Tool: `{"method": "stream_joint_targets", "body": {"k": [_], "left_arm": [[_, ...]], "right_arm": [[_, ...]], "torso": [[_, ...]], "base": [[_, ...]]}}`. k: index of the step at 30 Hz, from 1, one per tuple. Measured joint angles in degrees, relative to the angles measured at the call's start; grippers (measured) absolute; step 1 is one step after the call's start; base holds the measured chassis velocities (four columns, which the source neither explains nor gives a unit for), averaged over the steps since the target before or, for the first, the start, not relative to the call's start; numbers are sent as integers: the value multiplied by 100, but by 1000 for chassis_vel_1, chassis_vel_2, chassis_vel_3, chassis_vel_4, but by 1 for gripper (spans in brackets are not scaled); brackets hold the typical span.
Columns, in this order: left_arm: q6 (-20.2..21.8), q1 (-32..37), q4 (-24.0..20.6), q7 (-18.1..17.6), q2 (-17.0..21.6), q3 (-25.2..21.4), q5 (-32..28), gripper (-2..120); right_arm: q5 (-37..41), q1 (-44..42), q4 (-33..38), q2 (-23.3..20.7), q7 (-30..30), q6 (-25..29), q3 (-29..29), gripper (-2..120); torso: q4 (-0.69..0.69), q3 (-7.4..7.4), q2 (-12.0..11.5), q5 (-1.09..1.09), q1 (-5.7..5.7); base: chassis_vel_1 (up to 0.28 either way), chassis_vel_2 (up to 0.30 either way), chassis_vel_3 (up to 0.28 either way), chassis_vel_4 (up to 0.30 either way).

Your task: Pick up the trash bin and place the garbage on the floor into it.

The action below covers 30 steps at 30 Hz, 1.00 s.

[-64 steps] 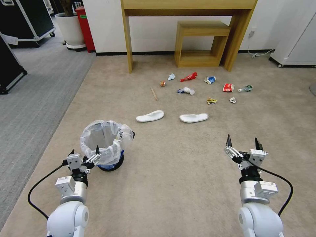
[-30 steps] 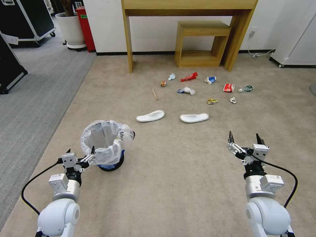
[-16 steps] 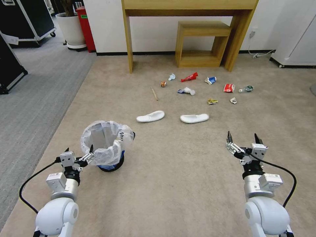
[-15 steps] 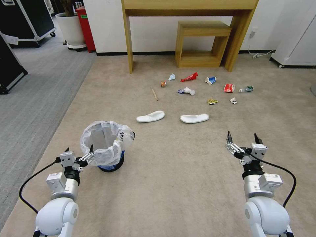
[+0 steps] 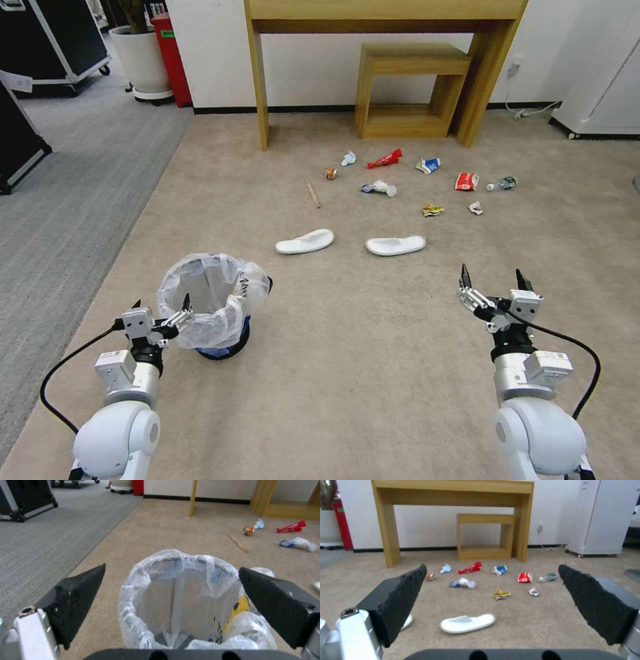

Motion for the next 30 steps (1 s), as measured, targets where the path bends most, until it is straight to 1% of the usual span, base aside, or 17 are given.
{"method": "stream_joint_targets", "body": {"k": [8,20,30], "left_arm": [[0,9,-5,0,-21,1,17,100],[-2,19,-19,2,-34,10,29,100],[-5,-7,11,4,-19,26,31,100]], "right_arm": [[-2,5,0,4,8,-5,3,100],[-3,-12,29,20,28,34,1,100],[-14,19,26,38,33,28,-10,100]], "torso": [[0,0,0,0,0],[0,0,0,1,0],[0,0,0,0,0]], "base": [[-68,61,70,-66],[-117,116,129,-116],[-64,67,58,-57]]}}
